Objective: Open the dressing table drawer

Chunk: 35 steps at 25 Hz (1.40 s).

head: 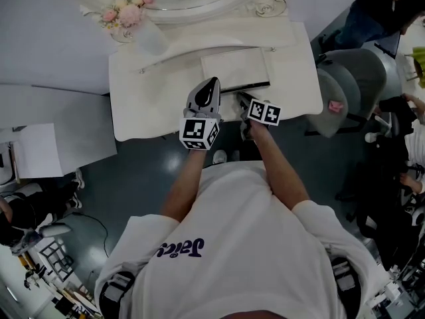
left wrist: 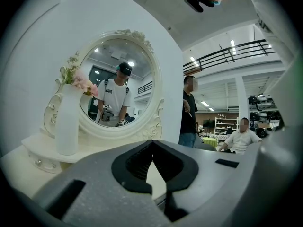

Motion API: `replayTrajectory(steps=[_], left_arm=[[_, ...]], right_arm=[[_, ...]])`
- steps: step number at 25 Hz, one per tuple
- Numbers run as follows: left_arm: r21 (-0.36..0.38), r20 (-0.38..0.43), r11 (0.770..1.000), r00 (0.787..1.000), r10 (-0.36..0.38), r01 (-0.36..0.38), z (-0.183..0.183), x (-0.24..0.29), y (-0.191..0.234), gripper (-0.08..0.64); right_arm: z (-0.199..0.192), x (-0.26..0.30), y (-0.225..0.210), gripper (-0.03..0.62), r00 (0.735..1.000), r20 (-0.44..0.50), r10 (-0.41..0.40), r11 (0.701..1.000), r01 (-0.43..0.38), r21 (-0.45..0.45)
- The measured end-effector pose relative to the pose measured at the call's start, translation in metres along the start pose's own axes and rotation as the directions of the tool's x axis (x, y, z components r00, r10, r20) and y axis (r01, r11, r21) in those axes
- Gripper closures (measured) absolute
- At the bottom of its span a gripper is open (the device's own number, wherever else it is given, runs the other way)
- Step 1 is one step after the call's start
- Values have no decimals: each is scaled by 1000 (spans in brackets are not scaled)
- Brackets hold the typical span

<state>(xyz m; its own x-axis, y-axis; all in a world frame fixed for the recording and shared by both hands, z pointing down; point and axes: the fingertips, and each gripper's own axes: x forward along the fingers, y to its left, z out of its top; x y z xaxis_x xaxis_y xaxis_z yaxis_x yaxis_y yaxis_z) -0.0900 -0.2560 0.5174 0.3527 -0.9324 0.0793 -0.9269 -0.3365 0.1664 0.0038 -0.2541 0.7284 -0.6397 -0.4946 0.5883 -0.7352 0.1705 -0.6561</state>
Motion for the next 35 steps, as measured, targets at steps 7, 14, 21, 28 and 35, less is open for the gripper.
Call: replayTrajectory(steps=[7,14,21,28,35], left_arm=[[-3,0,1000,1000,-23,23,-2,-13,-9,545],[-3,-1,999,999,-52,52,-5,-26,-20,545],[-1,-2,997,997,-75,75,-6,-39,-30,545],[-2,-6,995,995,-98,98,-11,-51,-44,545],[6,-10,993,993,-116,116,-14,-59,-55,545]], right_arm=[[-14,-14,0,520,1000,14,-15,1000,15,10],[-31,-27,0,520,999,22,-32,999,31,22],[-45,-41,-1,520,998,38,-42,998,41,39],[-60,-55,-4,520,997,52,-51,998,48,48],[-75,-64,-8,520,997,44,-57,997,55,58]])
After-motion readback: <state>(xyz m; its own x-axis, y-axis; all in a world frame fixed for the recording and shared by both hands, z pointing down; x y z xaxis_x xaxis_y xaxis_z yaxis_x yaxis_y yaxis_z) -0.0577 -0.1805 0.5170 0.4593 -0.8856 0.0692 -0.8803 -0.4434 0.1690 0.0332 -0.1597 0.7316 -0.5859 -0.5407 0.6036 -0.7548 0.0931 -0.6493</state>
